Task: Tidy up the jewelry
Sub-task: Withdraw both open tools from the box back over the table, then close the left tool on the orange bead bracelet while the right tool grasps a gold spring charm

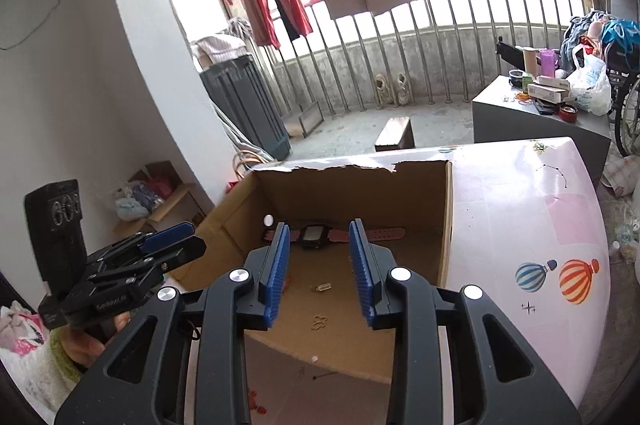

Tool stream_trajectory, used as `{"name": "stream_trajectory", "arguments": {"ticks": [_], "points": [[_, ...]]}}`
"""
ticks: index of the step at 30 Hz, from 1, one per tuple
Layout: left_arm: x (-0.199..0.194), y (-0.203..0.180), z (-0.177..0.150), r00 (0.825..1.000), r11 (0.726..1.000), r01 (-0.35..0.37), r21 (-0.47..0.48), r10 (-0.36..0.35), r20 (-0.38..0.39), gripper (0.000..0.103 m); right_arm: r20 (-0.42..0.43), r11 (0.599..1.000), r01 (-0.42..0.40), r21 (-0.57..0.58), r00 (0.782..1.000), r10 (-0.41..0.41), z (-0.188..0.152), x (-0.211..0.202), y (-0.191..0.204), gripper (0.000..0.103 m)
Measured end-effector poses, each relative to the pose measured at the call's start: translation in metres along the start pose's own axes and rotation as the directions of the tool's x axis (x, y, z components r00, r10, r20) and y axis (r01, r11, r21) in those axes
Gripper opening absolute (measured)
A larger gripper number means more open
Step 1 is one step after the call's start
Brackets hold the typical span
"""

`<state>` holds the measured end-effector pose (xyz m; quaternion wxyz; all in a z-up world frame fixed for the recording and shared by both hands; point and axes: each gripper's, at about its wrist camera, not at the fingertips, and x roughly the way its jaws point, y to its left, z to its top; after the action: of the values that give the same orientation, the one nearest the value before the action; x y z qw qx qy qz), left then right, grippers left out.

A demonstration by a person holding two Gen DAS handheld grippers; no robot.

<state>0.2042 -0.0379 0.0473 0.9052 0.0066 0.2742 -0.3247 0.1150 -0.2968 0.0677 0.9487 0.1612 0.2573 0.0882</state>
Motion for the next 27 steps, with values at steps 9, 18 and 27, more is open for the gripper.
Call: {"name": "stream_trajectory", "arguments": {"ticks": [9, 18, 27], "points": [[-0.052, 0.006, -0.057, 0.999, 1.0, 0.011, 0.004, -0.011, -0.038, 0.051, -0.046, 0.994, -0.106, -0.026, 0.993, 0.104, -0.063, -0.035, 0.021, 0.031], [-0.046, -0.013, -0.124, 0.99, 0.997, 0.002, 0.08, 0.009, -0.14, 0.053, -0.15, 0.997, -0.074, 0.018, 0.986, 0.076, -0.115, -0.004, 0.026, 0.04], [-0.008, -0.018, -0.152, 0.98, 0.99, 0.0, 0.139, 0.028, -0.199, 0.042, -0.178, 0.996, -0.073, 0.046, 0.981, 0.08, -0.134, 0.015, 0.029, 0.04]]}}
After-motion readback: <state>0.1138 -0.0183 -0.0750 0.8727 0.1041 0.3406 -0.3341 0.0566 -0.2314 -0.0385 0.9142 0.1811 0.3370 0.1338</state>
